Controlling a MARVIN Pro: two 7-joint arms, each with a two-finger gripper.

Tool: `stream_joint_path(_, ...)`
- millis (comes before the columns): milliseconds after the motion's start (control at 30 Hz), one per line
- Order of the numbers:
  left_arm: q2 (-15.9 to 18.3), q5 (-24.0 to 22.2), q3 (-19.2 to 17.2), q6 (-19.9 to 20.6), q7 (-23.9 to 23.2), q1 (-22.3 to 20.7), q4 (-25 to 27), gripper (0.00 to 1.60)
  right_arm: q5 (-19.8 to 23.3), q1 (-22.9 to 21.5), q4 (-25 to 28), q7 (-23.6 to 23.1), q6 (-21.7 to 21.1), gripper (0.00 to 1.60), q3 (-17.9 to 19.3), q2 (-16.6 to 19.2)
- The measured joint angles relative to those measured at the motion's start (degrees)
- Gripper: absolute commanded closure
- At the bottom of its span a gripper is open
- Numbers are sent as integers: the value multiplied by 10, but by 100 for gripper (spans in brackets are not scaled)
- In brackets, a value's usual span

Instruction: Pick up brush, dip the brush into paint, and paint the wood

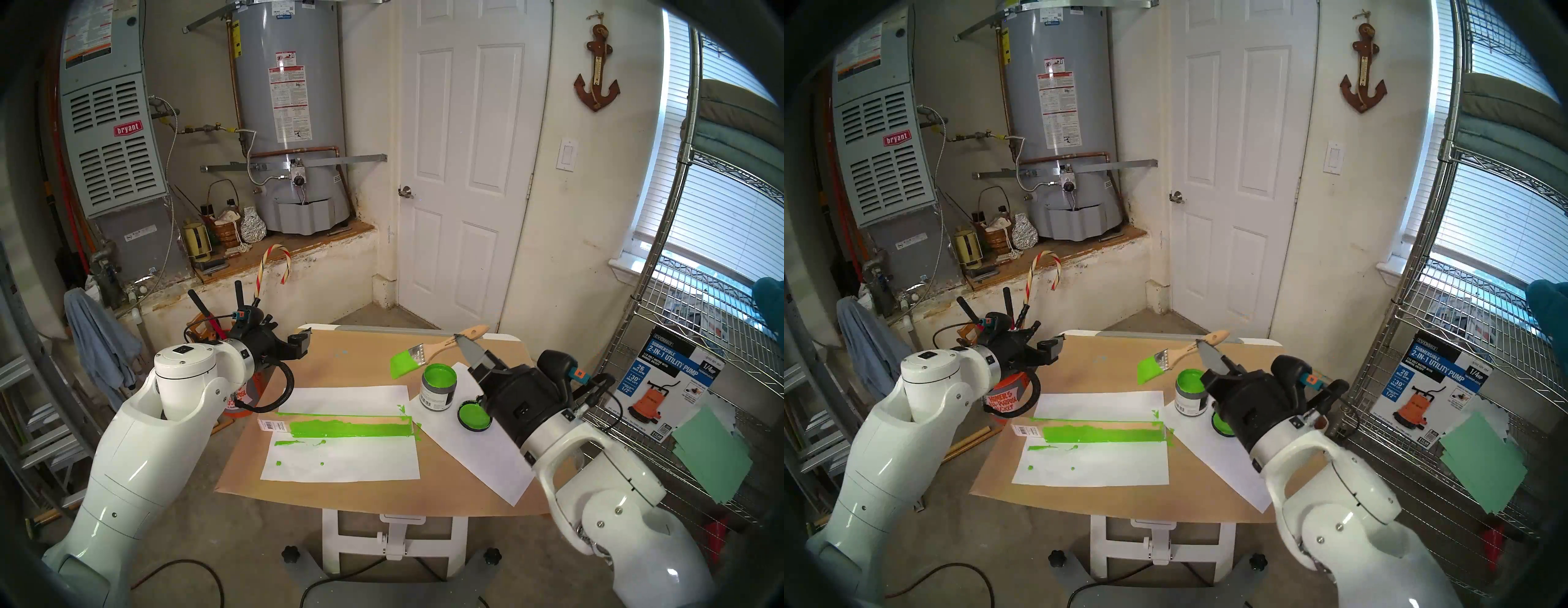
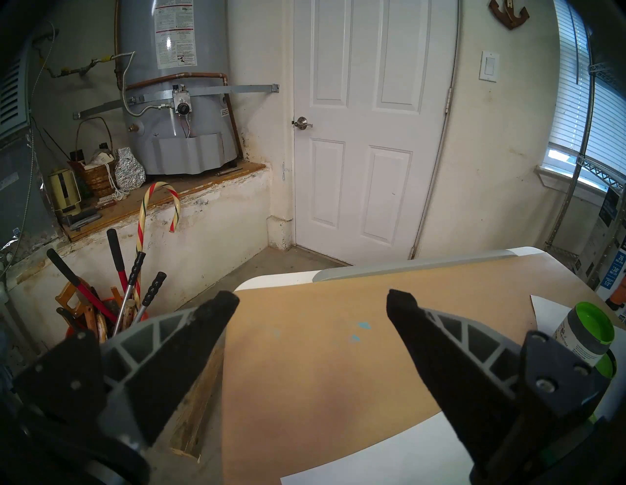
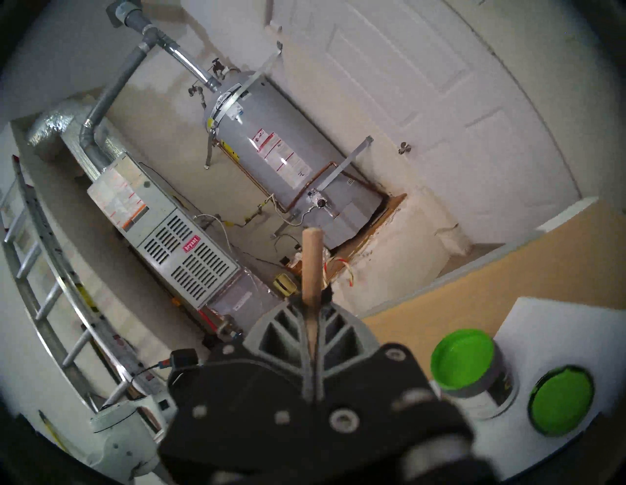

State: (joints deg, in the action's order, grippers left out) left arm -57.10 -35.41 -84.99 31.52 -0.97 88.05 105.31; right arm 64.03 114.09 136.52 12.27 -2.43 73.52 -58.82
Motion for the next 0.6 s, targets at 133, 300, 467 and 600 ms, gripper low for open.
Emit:
stream_joint_path(133, 0, 0, 0, 0, 0, 0, 0, 0, -13, 4, -3, 1, 10, 160, -35, -16)
stream_joint_path(300, 0, 0, 0, 0, 0, 0, 0, 0, -21, -5, -27, 1, 19, 160, -85, -30)
stream_joint_path(467, 0, 0, 0, 0, 0, 0, 0, 0, -21, -25, -63, 1, 24, 160, -135, -37)
stream_joint_path(600, 0, 0, 0, 0, 0, 0, 0, 0, -14, -44, -88, 1, 30, 160, -165, -41)
